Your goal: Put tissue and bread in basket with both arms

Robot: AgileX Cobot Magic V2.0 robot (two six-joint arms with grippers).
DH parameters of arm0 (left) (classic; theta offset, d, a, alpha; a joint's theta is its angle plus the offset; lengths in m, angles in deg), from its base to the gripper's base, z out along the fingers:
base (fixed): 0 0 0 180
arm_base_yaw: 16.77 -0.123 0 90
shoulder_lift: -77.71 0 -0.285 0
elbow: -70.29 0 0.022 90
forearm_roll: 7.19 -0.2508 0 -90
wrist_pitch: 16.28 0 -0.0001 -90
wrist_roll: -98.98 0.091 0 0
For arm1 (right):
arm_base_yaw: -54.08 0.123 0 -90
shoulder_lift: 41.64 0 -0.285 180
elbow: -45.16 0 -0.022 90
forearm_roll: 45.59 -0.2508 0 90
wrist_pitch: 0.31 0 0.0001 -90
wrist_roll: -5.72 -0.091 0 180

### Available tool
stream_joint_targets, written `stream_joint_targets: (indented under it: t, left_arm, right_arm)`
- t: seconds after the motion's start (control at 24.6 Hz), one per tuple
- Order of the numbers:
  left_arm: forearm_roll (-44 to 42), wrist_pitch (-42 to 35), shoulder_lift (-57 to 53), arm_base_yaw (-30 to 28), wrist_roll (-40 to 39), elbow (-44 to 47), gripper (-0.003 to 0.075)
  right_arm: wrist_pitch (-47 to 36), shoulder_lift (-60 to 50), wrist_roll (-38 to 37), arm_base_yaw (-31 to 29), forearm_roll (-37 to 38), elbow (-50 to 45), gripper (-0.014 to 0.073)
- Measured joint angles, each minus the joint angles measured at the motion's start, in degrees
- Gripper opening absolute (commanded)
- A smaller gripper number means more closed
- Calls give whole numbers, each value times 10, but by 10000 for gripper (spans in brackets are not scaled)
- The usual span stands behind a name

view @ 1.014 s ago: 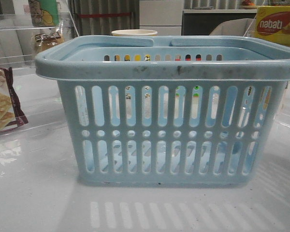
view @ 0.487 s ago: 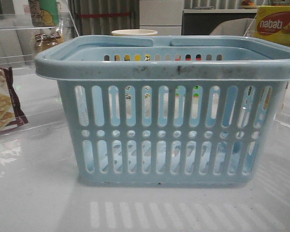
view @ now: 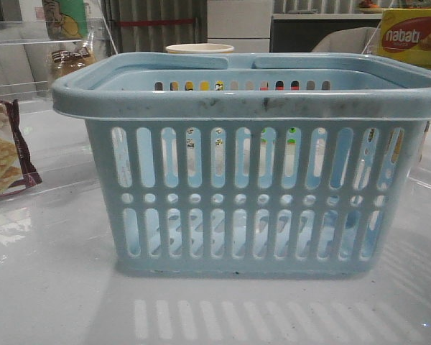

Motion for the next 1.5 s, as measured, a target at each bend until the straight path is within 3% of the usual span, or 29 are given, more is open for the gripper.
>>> stream_joint_targets:
  t: [0.12, 0.45, 0.61, 0.77, 0.93, 1.01, 1.06, 1.22, 1.3, 1.5]
  left_arm:
    - [0, 0, 0, 0, 0, 0, 561]
    - [0, 0, 0, 0, 0, 0, 561]
    - [0, 0, 0, 0, 0, 0, 561]
    - [0, 0, 0, 0, 0, 0, 561]
    - [0, 0, 0, 0, 0, 0, 561]
    - [0, 0, 0, 0, 0, 0, 561]
    - [0, 0, 0, 0, 0, 0, 561]
    - [0, 0, 0, 0, 0, 0, 561]
    - [0, 0, 0, 0, 0, 0, 561]
    - [0, 0, 0, 0, 0, 0, 561]
  right_arm:
    - [-6, -5, 0, 0, -1, 0, 108]
    - [20, -84, 0, 0, -1, 0, 104]
    - [70, -156, 0, 9, -16, 0, 104]
    - [112, -232, 0, 66, -36, 0, 104]
    - [138, -284, 0, 175, -52, 0, 106]
    - [149, -286, 0, 230, -64, -1, 143]
    - [156, -282, 0, 260, -72, -6, 201]
    - [160, -244, 0, 337, -85, -19, 526]
    - [160, -231, 0, 347, -86, -21, 564]
    - [148, -281, 16, 353, -84, -43, 533]
